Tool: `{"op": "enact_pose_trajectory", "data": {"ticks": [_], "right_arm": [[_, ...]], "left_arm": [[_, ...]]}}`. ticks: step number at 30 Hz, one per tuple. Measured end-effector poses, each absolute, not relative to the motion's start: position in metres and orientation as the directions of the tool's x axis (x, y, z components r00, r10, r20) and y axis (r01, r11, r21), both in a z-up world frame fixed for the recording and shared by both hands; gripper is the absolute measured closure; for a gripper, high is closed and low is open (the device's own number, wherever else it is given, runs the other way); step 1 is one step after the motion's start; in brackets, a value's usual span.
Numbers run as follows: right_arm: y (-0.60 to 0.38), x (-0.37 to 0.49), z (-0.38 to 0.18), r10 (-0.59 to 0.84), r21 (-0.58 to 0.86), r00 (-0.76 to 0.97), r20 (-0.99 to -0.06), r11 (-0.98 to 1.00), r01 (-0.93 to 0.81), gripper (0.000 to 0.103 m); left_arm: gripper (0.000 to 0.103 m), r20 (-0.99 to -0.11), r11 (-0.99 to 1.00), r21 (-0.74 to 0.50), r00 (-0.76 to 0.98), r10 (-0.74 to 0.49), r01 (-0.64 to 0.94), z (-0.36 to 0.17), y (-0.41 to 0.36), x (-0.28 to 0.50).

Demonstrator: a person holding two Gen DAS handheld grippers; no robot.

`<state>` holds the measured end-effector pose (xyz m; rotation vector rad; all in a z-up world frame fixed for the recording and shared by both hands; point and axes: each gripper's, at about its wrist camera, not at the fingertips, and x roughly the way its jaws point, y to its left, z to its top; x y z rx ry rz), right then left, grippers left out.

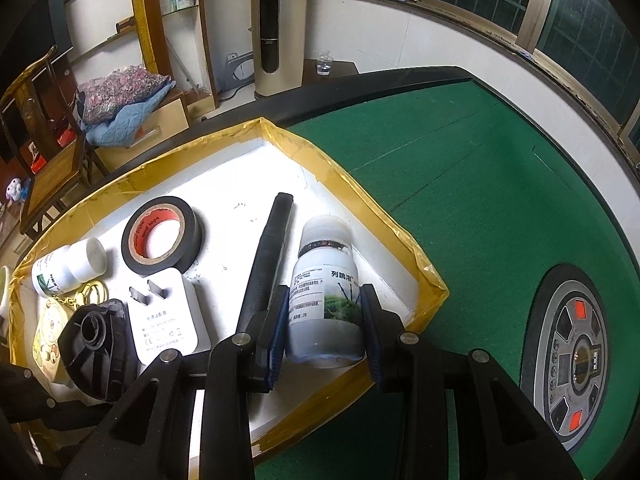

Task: Organize rigid objects
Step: 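Lower the white bottle into the tray and open the right tool, then lower the black marker into the tray and open the left tool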

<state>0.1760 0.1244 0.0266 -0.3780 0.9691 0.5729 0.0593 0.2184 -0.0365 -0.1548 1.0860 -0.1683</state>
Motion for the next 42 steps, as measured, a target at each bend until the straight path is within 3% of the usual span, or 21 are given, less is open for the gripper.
{"op": "enact_pose_trajectory", "data": {"ticks": [21,26,29,31,38,42], "right_arm": [[0.112,0.150,0.060,0.345,-0.015,0.469,-0.813,0.793,-0.609,0.063],[0.100,0.135,0.072,0.378,0.012,0.481,-0.791,0.796,-0.605,0.060],[0.089,0.126,0.076,0.401,0.042,0.478,-0.781,0.799,-0.600,0.058],[0.080,0.121,0.078,0.412,0.056,0.482,-0.773,0.801,-0.596,0.051],[0.046,0.097,0.082,0.445,0.115,0.482,-0.755,0.813,-0.570,0.040],[0.028,0.083,0.081,0.452,0.140,0.481,-0.752,0.821,-0.554,0.037]], "left_arm": [[0.089,-0.864,0.987,-0.159,0.479,-0.153,0.028,-0.029,0.209,0.050],[0.082,-0.865,0.992,-0.126,0.488,-0.117,0.015,-0.025,0.208,0.046],[0.072,-0.861,0.993,-0.117,0.497,-0.105,0.007,-0.022,0.209,0.043],[0.060,-0.857,0.994,-0.113,0.506,-0.100,0.005,-0.019,0.208,0.041],[0.059,-0.852,0.996,-0.086,0.518,-0.075,0.003,-0.009,0.204,0.036],[0.053,-0.846,0.998,-0.061,0.530,-0.054,0.003,-0.003,0.197,0.031]]}}
